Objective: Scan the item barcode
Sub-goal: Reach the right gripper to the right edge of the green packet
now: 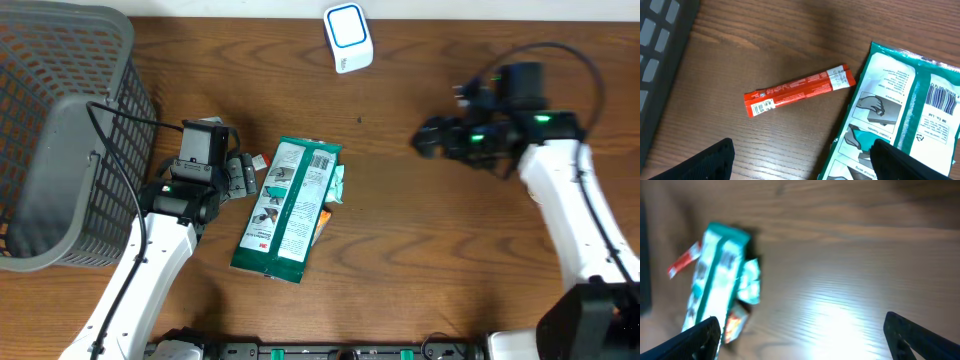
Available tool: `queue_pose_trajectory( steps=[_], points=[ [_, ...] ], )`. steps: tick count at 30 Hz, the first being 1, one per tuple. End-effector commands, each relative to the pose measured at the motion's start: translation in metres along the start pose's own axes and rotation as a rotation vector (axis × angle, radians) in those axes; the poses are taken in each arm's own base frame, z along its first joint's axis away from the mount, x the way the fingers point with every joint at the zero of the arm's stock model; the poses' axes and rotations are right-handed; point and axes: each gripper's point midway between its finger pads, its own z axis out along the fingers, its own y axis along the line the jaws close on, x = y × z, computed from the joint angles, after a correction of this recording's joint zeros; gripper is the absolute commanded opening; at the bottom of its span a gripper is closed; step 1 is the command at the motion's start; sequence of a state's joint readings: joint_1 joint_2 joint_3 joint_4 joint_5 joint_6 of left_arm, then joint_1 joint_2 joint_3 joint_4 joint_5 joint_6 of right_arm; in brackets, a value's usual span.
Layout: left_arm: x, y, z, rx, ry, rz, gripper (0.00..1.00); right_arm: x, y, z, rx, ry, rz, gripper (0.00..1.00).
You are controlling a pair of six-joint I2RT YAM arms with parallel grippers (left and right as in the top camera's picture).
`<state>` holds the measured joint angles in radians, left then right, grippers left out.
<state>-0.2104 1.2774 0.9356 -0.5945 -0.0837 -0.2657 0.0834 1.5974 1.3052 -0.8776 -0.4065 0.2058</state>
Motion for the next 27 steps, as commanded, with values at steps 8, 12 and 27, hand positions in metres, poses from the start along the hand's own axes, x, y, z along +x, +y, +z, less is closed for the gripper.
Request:
queue_pose_trajectory(
  steps=[8,12,27],
  points=[
    [-0.007,0.000,-0.003,0.000,-0.015,-0.012,0.88,0.060,0.099,0.086,-0.190,0.113,-0.082,0.91],
    [-0.007,0.000,-0.003,0.000,-0.015,-0.011,0.88,0.072,0.109,0.100,-0.209,0.127,-0.080,0.80],
    [-0.006,-0.004,-0.001,0.023,-0.010,-0.011,0.63,0.125,0.123,0.132,-0.308,0.162,-0.043,0.54]
  ],
)
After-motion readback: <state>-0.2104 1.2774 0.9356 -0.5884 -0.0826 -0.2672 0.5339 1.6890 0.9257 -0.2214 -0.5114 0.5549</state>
